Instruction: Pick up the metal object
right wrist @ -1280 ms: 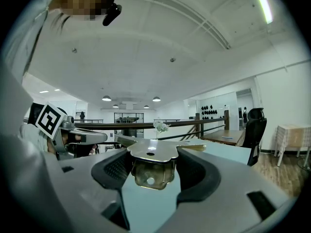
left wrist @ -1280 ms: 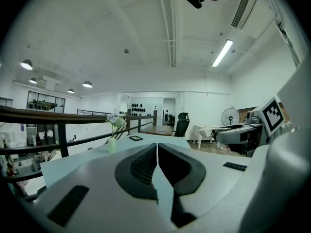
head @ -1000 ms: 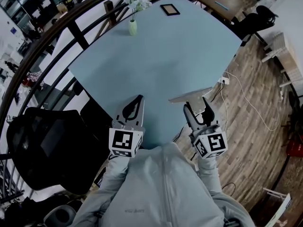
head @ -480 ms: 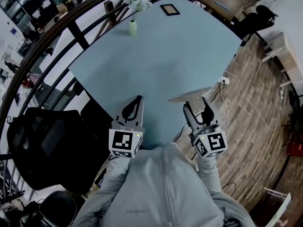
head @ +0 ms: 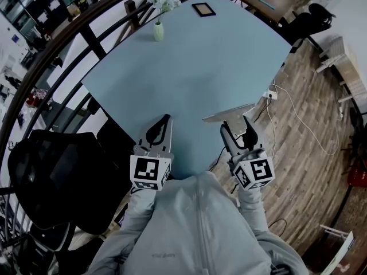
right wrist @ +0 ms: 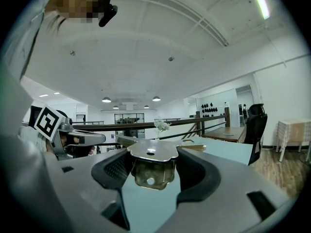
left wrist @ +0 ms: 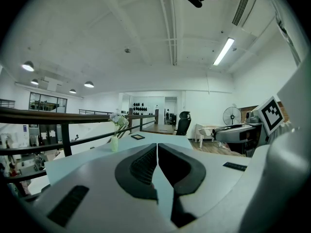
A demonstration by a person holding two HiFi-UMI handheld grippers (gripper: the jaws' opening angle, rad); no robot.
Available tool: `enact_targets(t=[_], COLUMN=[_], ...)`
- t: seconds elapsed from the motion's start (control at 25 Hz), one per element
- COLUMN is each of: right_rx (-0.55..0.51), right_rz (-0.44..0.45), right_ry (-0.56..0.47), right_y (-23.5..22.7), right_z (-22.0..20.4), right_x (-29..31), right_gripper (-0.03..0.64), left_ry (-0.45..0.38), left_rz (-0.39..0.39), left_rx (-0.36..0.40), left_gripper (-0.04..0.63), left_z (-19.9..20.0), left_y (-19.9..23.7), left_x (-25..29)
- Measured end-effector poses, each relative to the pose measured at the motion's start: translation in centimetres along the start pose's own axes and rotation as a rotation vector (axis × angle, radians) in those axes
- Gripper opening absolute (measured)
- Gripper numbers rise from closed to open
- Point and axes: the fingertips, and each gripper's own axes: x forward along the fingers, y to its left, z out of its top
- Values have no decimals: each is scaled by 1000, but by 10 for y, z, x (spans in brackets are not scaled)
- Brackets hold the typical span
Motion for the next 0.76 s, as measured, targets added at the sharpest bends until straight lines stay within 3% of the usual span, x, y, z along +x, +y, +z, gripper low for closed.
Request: enact_targets(t=[0.76], right_rx=[8], right_rz=[-5], right_ry=[4], right_y=[3], right_z=[0], right_x=[-3], right_gripper=[291], left_ry=[5], left_rz=[5], left_rx=[-8], left_gripper=[31], left_z=[-1], left_y=[3], left_x=[-2])
